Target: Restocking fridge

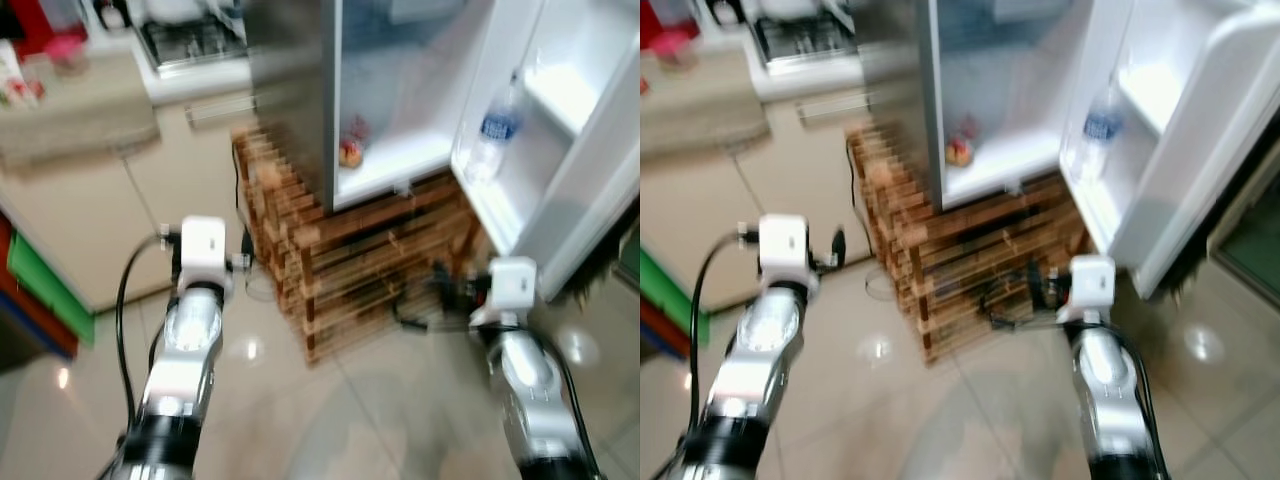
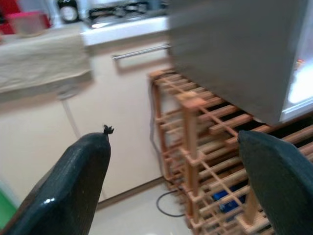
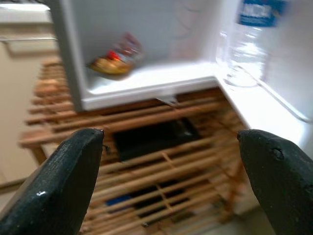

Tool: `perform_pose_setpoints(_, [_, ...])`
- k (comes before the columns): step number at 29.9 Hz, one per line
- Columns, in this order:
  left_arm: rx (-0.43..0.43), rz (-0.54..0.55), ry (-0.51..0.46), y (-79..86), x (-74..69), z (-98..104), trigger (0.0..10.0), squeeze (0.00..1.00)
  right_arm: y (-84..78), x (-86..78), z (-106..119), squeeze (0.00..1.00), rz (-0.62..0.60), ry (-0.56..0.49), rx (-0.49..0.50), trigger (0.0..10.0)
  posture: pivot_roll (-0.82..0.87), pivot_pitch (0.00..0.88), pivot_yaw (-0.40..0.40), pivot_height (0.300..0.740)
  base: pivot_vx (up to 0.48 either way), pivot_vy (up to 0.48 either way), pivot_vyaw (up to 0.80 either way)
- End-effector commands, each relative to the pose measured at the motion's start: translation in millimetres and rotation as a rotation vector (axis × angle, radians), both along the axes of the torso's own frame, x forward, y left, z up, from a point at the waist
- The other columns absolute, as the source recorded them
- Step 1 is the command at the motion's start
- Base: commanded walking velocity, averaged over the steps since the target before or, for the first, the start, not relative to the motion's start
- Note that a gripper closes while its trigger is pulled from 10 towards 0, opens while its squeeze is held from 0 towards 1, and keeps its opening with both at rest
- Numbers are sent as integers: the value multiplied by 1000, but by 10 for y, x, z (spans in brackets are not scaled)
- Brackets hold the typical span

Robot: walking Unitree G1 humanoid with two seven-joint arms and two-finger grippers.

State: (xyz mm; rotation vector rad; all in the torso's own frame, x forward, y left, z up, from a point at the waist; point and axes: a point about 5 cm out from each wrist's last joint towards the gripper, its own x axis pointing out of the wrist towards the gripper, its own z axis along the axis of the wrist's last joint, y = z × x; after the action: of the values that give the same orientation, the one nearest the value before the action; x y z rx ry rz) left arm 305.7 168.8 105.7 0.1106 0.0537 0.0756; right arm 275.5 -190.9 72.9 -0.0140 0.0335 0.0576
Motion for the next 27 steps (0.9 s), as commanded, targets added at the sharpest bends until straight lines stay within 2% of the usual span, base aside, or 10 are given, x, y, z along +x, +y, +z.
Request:
perform_pose_setpoints(1, [-11,3,-18,48,6,47,10000,0,69,57,65,0,10,-30,21,10000,-55,0,45,740,480,0,450])
perform_pose_setpoints(14, [-18,-58,-16,4,-37,45,10000,0,6,112,100,0,-63,-33,10,10000,-51,0,48,740,480,0,446])
perform_pose_setpoints(15, [2,-88,5,35,-120,10,10000,0,-27,79,102,0,-82,-36,4,10000,-42,0,47,740,0,0,0])
perform_pose_setpoints(16, [-20,-168,45,76,-330,-52,10000,0,-81,-35,104,0,-107,-47,-10,10000,-35,0,43,740,0,0,0])
perform_pose_setpoints(17, [-20,-168,45,76,-330,-52,10000,0,-81,-35,104,0,-107,-47,-10,10000,-35,0,43,740,0,0,0])
perform_pose_setpoints(19, [-115,-271,44,63,-612,-60,10000,0,-88,-255,65,0,-97,-40,-42,10000,-23,0,35,740,0,0,0])
perform_pose_setpoints(22, [-109,-261,17,62,-627,-35,10000,0,-79,-297,39,0,-89,-29,-41,10000,-23,0,35,740,0,0,0])
perform_pose_setpoints(25, [-124,-159,-46,62,-587,38,10000,0,-95,-318,-29,0,-106,0,-24,10000,-19,0,27,740,0,0,0])
perform_pose_setpoints(26, [-103,-135,-58,40,-465,113,10000,0,-64,-230,27,0,-102,-19,-12,10000,-23,0,26,740,0,-480,481])
perform_pose_setpoints(27, [-103,-135,-58,40,-465,113,10000,0,-64,-230,27,0,-102,-19,-12,10000,-23,0,26,740,0,-480,481])
